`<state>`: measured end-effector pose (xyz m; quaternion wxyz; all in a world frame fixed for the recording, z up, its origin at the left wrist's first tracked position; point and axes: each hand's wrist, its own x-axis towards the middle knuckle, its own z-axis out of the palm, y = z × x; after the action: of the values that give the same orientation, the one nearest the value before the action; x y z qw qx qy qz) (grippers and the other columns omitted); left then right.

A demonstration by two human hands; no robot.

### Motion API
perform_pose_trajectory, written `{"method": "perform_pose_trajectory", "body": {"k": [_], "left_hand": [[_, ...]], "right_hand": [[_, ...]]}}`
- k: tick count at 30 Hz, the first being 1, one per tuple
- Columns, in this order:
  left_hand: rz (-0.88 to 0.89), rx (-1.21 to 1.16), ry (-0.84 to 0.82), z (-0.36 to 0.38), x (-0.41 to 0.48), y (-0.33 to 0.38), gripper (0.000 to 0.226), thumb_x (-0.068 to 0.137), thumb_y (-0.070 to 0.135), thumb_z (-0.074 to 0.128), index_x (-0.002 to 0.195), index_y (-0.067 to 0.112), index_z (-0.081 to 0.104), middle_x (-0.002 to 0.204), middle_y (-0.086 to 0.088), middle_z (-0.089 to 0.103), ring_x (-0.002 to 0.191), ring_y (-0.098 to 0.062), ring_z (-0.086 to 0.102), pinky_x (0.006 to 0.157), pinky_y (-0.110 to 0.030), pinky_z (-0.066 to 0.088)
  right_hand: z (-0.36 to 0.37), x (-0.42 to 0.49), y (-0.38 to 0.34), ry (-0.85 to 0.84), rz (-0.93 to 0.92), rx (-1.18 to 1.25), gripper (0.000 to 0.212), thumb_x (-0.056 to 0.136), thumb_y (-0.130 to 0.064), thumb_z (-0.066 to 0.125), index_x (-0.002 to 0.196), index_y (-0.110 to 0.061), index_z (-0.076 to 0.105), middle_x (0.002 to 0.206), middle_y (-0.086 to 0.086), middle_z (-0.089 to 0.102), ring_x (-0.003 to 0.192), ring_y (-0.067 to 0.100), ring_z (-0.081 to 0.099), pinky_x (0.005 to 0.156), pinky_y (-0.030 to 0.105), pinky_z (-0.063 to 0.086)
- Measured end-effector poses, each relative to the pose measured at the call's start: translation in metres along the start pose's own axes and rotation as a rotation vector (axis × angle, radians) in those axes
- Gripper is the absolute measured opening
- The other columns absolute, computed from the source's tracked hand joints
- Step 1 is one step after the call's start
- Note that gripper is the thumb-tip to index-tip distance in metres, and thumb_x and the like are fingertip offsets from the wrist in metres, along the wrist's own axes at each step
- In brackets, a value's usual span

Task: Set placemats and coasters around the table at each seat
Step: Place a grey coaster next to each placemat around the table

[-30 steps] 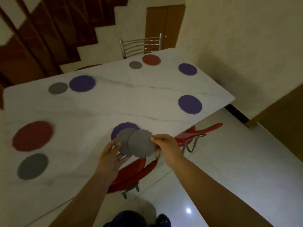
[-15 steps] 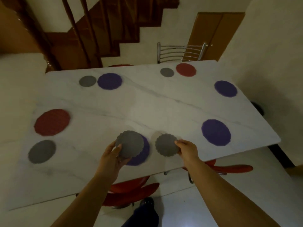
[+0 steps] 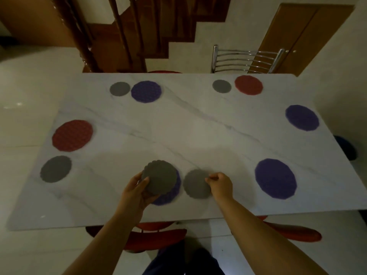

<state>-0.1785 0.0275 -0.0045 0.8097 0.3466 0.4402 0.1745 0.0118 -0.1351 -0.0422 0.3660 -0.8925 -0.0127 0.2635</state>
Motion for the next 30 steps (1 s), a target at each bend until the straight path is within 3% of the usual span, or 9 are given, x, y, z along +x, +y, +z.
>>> {"method": "perform_pose_trajectory", "body": {"k": [5,9,15,20,25,27,30], "left_hand": [[0.006,-0.02,0.003,0.005,-0.005,-0.005,0.019,0.095,0.013,0.05,0.11,0.018,0.061,0.111,-0.008,0.066,0.085,-0.023,0.073,0.057,-0.031,0.06],[0.01,-0.027,-0.047,0.013,-0.006,-0.004,0.02,0.095,0.013,0.049,0.112,0.016,0.06,0.114,-0.01,0.064,0.087,-0.024,0.073,0.061,-0.034,0.062],[-0.009,-0.028,-0.137,0.034,-0.003,-0.002,0.021,0.096,0.011,0.048,0.111,0.016,0.061,0.099,-0.003,0.075,0.089,-0.024,0.072,0.064,-0.035,0.061],[-0.037,0.019,-0.203,0.055,0.008,-0.002,0.023,0.097,0.014,0.049,0.118,0.014,0.058,0.101,-0.005,0.075,0.096,-0.03,0.07,0.072,-0.041,0.061],[-0.043,0.035,-0.184,0.087,0.01,-0.016,0.03,0.095,0.015,0.053,0.125,0.012,0.055,0.116,-0.014,0.067,0.099,-0.032,0.069,0.063,-0.034,0.061],[-0.028,0.042,-0.18,0.105,0.008,-0.026,0.034,0.093,0.015,0.055,0.126,0.012,0.054,0.117,-0.015,0.066,0.097,-0.031,0.07,0.06,-0.032,0.06],[-0.015,0.038,-0.134,0.138,0.004,-0.046,0.029,0.093,0.013,0.055,0.122,0.016,0.055,0.112,-0.013,0.067,0.089,-0.026,0.072,0.057,-0.03,0.059]], "right_hand": [[-0.013,-0.006,-0.002,-0.014,-0.16,-0.145,0.026,0.089,-0.021,0.057,0.112,-0.01,0.06,0.112,0.009,0.066,0.101,0.027,0.061,0.079,0.028,0.045],[-0.026,-0.016,-0.014,-0.05,-0.209,-0.1,0.035,0.092,-0.03,0.052,0.124,-0.016,0.055,0.124,0.004,0.061,0.112,0.023,0.057,0.092,0.034,0.047],[-0.027,-0.04,-0.05,-0.443,-0.157,0.254,0.04,0.091,-0.038,0.053,0.128,-0.023,0.055,0.122,0.001,0.063,0.109,0.016,0.06,0.099,0.032,0.047],[-0.026,-0.043,-0.056,-0.353,-0.241,0.276,0.043,0.091,-0.03,0.057,0.133,-0.02,0.051,0.131,0.002,0.057,0.118,0.016,0.055,0.104,0.039,0.045],[-0.051,-0.028,-0.045,-0.286,-0.316,0.268,0.044,0.091,-0.025,0.058,0.133,-0.015,0.051,0.132,0.002,0.057,0.118,0.016,0.055,0.102,0.036,0.047],[-0.066,-0.019,-0.037,-0.261,-0.364,0.252,0.045,0.09,-0.028,0.059,0.132,-0.016,0.051,0.128,-0.002,0.059,0.115,0.012,0.056,0.097,0.027,0.049],[-0.095,-0.004,-0.022,-0.217,-0.438,0.238,0.038,0.088,-0.028,0.061,0.125,-0.02,0.057,0.113,-0.009,0.062,0.101,0.004,0.058,0.078,0.006,0.046]]}}
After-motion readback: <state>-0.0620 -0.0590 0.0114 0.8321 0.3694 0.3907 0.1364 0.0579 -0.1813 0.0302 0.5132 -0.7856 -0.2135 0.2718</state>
